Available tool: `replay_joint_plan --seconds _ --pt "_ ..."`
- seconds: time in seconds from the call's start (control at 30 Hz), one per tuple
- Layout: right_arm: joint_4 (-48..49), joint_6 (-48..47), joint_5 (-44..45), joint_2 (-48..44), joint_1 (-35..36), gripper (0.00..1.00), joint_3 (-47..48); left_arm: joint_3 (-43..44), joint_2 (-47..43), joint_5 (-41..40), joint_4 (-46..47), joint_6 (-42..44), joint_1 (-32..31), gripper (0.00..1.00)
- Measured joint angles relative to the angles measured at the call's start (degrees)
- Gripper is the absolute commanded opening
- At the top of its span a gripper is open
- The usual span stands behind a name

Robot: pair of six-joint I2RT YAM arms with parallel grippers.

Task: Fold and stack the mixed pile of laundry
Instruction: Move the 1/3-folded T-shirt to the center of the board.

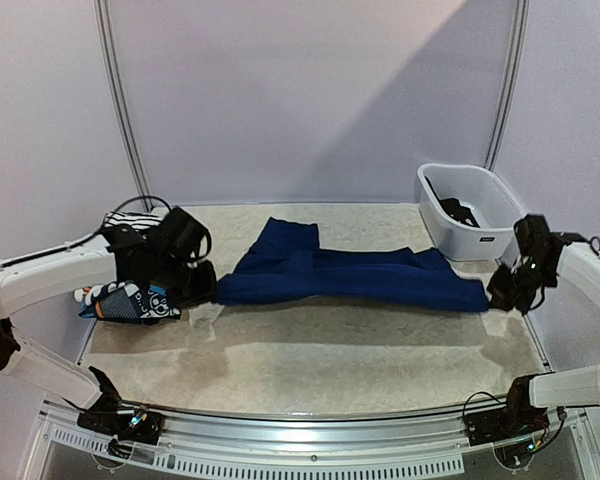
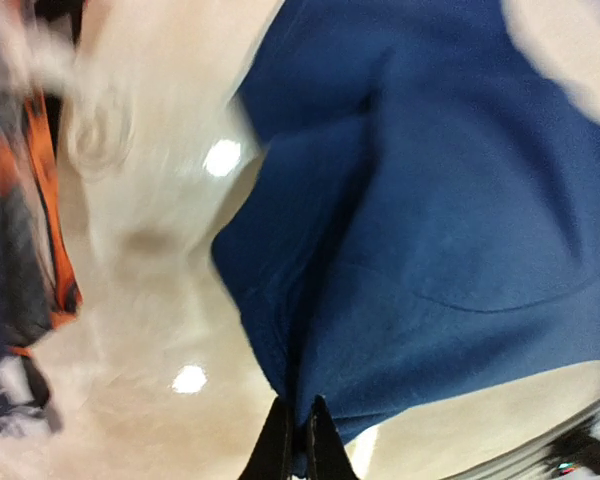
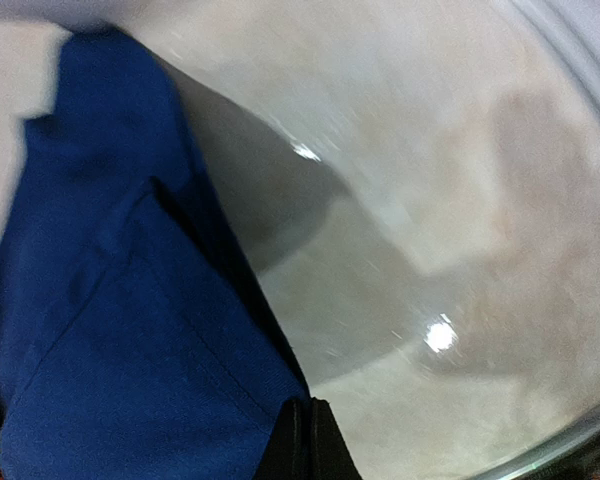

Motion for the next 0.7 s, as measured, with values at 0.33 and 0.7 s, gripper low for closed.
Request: replay_joint_plan --seconds 0.33,0.7 --pt "-2.7 1.9 -3.1 -0.3 0.0 0.00 -19.8 -9.6 7.5 6.1 -1.9 1.2 -1.7 0.00" --pt "-2.2 2.9 -4.9 -1.5 0.0 0.00 -21.4 -7.7 10.6 6.5 -5.7 3.4 -1.8 0.00"
